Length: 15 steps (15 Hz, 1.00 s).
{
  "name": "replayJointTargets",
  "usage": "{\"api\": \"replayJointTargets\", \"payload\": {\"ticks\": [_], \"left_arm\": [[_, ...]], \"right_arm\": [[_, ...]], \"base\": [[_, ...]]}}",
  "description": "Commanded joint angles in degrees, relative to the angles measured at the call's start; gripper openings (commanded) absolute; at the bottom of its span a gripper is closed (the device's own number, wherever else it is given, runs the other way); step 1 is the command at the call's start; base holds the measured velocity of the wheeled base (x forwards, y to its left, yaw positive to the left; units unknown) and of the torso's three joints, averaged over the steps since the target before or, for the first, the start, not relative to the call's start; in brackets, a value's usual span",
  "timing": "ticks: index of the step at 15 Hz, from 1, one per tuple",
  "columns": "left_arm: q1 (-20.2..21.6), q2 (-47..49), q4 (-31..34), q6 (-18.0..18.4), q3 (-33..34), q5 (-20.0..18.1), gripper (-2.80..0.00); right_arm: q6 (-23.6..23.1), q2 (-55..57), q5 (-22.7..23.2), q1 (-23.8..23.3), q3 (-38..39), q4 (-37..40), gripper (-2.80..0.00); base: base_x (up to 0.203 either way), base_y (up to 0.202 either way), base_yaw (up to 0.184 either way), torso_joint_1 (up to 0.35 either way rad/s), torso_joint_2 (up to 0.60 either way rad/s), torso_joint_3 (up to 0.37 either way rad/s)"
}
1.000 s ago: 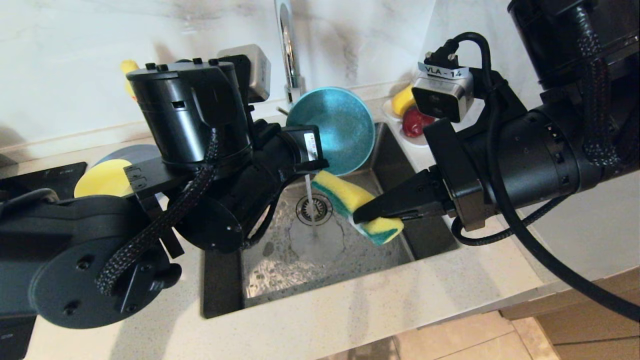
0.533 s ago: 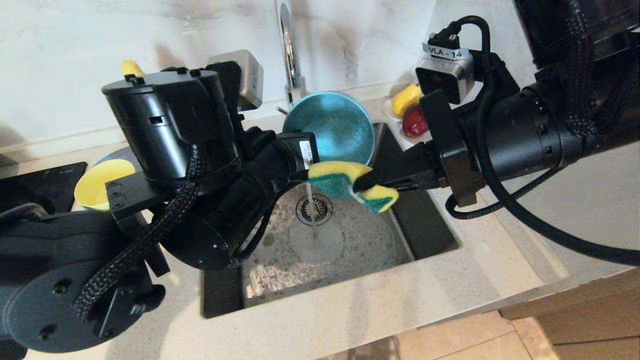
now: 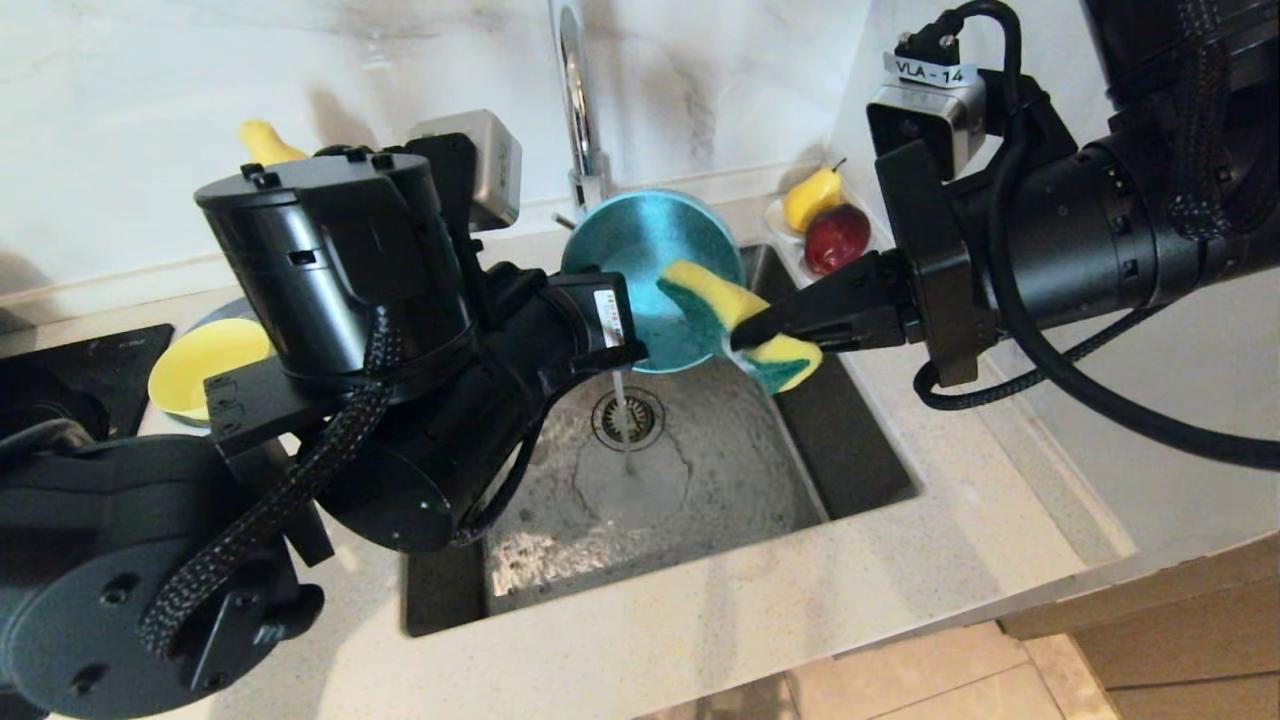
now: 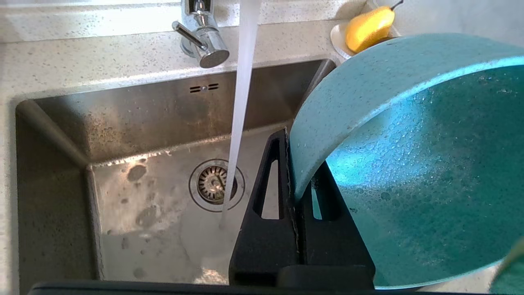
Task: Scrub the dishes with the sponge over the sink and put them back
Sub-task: Wipe the bowl
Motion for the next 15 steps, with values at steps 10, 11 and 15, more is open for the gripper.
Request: {"api": "replayJointTargets", "payload": {"ticks": [10, 11, 15], "left_arm": [[-1.3, -2.3, -4.5, 0.9, 3.9, -0.4, -2.8], [-1.3, -2.3, -4.5, 0.9, 3.9, -0.4, -2.8], [-3.1, -3.6, -4.6, 1.1, 6.7, -1.9, -2.8]], "right_arm": [[1.1, 5.0, 0.1, -2.4, -2.6, -3.6, -2.8], [1.1, 5.0, 0.1, -2.4, -2.6, -3.6, -2.8], [2.0, 7.5, 0.0, -2.6, -4.2, -6.2, -2.8]], "base": [[0.0, 0.0, 0.0, 0.0, 0.0, 0.0], [0.0, 0.0, 0.0, 0.0, 0.0, 0.0], [0.0, 0.0, 0.0, 0.0, 0.0, 0.0]]}}
